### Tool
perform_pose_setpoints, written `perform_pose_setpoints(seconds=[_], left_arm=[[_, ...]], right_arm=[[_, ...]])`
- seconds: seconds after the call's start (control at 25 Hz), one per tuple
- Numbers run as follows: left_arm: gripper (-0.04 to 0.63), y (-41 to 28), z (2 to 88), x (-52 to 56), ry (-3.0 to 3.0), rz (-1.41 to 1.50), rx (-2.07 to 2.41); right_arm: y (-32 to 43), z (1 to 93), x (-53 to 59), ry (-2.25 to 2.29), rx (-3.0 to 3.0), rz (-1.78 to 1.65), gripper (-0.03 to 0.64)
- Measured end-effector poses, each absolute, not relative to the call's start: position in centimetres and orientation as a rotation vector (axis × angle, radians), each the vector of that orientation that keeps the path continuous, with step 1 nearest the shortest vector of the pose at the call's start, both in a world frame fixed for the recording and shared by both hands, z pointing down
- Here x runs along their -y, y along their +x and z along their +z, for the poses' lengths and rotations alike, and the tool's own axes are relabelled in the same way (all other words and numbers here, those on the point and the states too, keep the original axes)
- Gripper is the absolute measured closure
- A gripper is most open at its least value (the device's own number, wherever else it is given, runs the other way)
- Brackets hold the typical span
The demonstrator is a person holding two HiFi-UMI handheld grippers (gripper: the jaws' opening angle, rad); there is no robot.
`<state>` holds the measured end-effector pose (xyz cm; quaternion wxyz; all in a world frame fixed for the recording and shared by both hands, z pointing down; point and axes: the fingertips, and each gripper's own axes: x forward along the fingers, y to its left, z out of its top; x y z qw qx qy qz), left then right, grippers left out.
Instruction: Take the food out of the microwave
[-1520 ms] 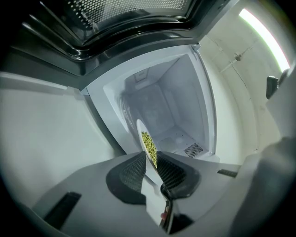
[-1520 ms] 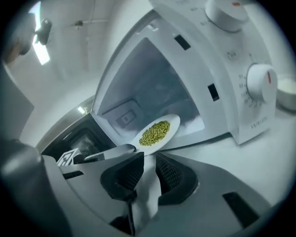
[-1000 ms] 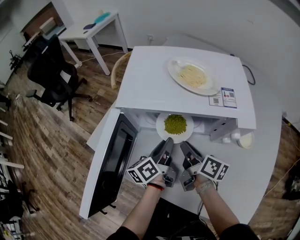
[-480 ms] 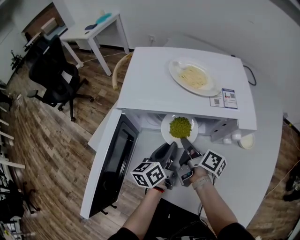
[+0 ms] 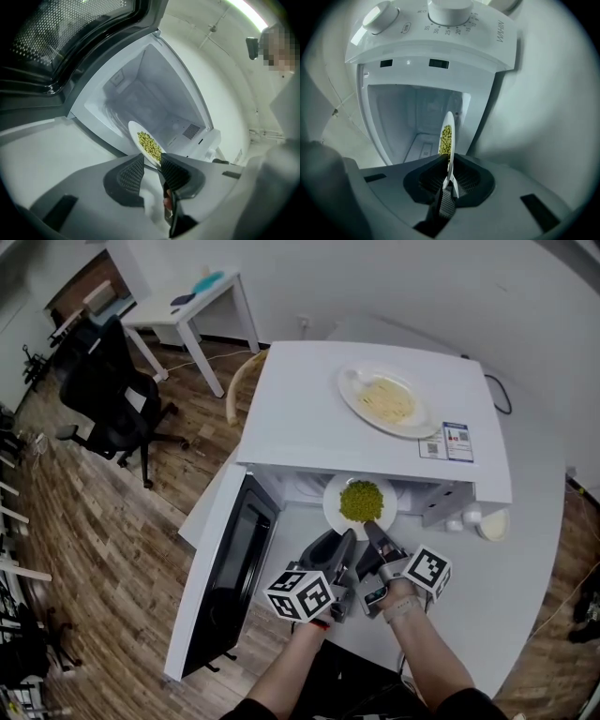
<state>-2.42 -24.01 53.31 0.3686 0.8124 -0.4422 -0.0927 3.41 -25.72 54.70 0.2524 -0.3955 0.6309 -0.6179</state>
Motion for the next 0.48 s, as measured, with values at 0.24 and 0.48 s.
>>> perform_pose_setpoints(seconds=[0.24,0.48], left_arm=[[0.483,-2.3,52.7,23.4,2.139,-0.201,1.145],[0.479,-2.2,52.4,22.9,2.171,-0.171,1.146]], right_arm=[[3.6,54.1,25.1,-1.063,-1.712,-1.673,0.565],[3.6,53.9,24.6,-1.08,-1.724,-1.677,0.564]])
